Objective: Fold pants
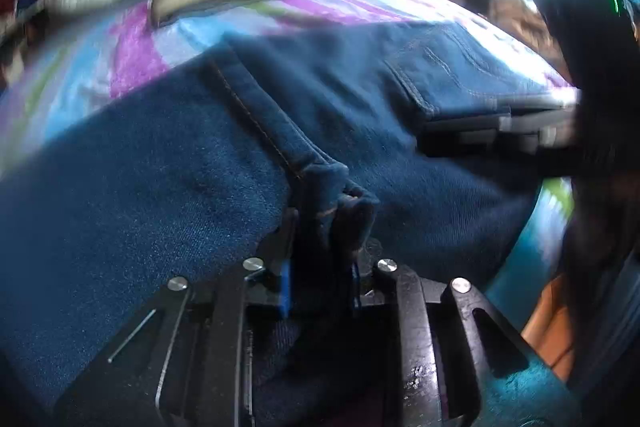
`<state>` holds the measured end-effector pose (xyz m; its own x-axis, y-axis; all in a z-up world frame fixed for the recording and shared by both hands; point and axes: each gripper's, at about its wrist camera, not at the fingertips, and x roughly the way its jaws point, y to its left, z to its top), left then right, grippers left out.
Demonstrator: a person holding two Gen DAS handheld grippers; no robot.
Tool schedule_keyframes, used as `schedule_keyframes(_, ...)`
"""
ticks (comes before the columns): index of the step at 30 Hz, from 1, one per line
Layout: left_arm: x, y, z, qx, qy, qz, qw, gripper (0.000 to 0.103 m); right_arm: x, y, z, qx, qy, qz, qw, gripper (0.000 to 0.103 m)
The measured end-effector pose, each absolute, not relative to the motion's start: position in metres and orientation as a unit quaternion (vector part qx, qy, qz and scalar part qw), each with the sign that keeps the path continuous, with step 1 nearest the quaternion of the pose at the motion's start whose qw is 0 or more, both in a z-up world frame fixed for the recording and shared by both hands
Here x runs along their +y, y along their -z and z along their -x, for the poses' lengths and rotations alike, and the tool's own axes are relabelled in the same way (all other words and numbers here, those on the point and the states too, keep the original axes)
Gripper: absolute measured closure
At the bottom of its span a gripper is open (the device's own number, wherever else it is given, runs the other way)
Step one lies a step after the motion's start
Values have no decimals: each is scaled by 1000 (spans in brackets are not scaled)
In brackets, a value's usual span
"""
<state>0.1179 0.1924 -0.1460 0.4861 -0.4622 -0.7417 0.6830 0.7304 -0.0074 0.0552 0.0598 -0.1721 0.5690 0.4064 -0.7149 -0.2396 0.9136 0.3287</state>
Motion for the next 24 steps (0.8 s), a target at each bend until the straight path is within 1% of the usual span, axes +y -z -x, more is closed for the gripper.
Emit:
schedule_keyframes(1, 191, 143, -111, 376, 338, -162, 847, 68, 59, 169, -54, 423, -186, -96, 882, 44)
schedule_keyframes(2, 190, 139, -105, 378, 340, -168, 845, 66, 58, 164, -53, 417, -190, -93, 884, 44)
schedule_keyframes(3, 192, 134, -100, 377, 344, -166, 844, 58, 58, 158, -53, 411, -195, -91, 886, 44)
schedule_keyframes(4, 196, 128, -93, 375, 354, -157, 842, 56, 58, 153, -55, 403, -204, -91, 888, 44)
schedule_keyframes(8, 213, 117, -81, 378, 359, -102, 848, 55, 76, 136, -94, 380, -259, -76, 884, 44)
schedule_keyframes(11, 217, 126, -86, 398, 338, -83, 849, 55, 101, 135, -144, 378, -304, -74, 872, 44)
schedule_keyframes(13, 225, 129, -89, 411, 328, -64, 848, 55, 121, 146, -181, 400, -333, -68, 851, 44)
schedule_keyframes(14, 231, 129, -88, 416, 324, -56, 848, 55, 130, 161, -199, 432, -342, -65, 832, 44)
schedule_keyframes(15, 236, 129, -90, 420, 318, -51, 848, 55, 137, 179, -214, 470, -329, -54, 817, 51)
schedule_keyframes(16, 243, 130, -92, 424, 310, -44, 850, 55, 138, 184, -219, 473, -328, -49, 816, 55)
schedule_keyframes(17, 250, 130, -94, 427, 300, -37, 852, 55, 135, 179, -217, 463, -331, -53, 820, 55)
schedule_keyframes(20, 279, 124, -101, 430, 267, -2, 862, 55, 109, 166, -195, 475, -303, -91, 821, 52)
schedule_keyframes(22, 300, 119, -103, 425, 250, 23, 870, 55, 81, 164, -167, 475, -302, -160, 811, 52)
schedule_keyframes(24, 316, 114, -103, 416, 236, 43, 877, 55, 59, 173, -137, 490, -293, -222, 791, 52)
